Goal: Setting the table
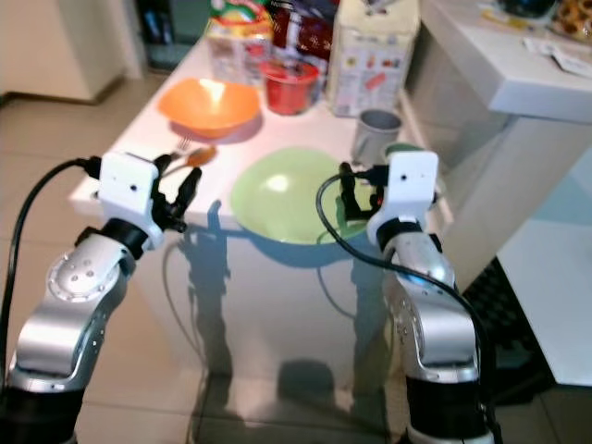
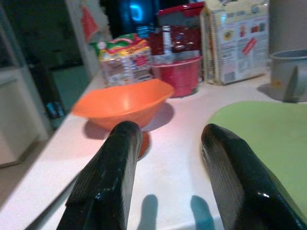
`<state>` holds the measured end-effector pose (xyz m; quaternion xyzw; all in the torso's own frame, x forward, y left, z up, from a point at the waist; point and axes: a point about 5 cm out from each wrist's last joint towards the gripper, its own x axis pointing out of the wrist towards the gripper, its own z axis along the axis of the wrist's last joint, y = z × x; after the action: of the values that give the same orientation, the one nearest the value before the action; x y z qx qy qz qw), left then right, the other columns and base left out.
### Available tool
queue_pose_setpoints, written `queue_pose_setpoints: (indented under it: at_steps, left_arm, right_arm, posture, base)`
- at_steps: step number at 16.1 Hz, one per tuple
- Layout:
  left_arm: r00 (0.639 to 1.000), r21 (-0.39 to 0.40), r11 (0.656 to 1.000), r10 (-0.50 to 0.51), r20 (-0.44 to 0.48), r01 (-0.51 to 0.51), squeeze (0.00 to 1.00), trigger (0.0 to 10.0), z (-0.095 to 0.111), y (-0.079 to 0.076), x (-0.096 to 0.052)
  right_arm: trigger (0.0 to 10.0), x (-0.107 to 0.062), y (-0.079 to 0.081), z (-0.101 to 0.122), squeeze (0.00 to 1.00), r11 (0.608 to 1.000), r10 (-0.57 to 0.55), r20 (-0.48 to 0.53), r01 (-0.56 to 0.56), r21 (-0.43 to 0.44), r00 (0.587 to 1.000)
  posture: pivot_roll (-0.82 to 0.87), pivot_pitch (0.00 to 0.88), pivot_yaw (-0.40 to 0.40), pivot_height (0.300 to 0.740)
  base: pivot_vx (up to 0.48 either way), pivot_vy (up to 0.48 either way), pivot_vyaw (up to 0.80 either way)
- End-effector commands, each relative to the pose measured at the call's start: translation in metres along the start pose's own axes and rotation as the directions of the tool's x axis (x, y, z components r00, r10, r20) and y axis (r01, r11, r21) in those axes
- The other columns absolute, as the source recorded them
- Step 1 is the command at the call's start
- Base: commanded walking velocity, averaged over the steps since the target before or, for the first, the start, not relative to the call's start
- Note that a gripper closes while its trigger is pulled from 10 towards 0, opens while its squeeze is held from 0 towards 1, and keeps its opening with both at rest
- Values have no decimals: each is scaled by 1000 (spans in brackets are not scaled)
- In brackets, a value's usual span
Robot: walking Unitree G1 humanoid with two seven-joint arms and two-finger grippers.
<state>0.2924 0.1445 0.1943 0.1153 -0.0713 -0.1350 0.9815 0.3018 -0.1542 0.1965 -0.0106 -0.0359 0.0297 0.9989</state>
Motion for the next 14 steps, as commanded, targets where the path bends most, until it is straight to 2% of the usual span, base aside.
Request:
queue_pose_setpoints:
  at_steps: [1, 4, 7, 10, 12, 14]
  left_arm:
    - [1000, 1, 1000, -8, 3, 8, 0, 10000, 2, -2, -2]
    - [999, -7, 999, -40, 5, 40, 0, 10000, 3, -6, -1]
    - [998, -9, 998, -70, 10, 70, 0, 10000, 4, -11, 0]
    - [996, -7, 996, -84, 7, 84, 0, 10000, 4, -11, -2]
    - [991, -11, 991, -132, 16, 132, 0, 10000, 6, -15, -4]
    - [973, -35, 973, -226, 45, 228, 0, 10000, 11, -24, -8]
  right_arm:
    - [10000, 3, -8, 6, 0, 999, -34, 2, 34, -28, 999]
    - [10000, 15, -22, 7, 0, 996, -54, -47, 51, -68, 997]
    - [10000, 31, -39, 4, 0, 996, -47, -145, 34, -87, 988]
    - [10000, 39, -55, 4, 0, 992, -82, -182, 62, -113, 980]
    - [10000, 44, -66, 6, 0, 989, -117, -183, 98, -110, 976]
    - [10000, 47, -73, 11, 0, 988, -127, -168, 111, -106, 977]
  posture:
    - [-11, 0, -36, 740]
    - [-20, 0, -29, 740]
    - [-18, 0, -32, 740]
    - [-14, 0, -36, 740]
    - [-11, 0, -37, 740]
    - [-11, 0, -38, 740]
  base:
    - [0, 0, 0]
    - [0, 0, 0]
    - [0, 0, 0]
    - [0, 0, 0]
    - [0, 0, 0]
    - [0, 0, 0]
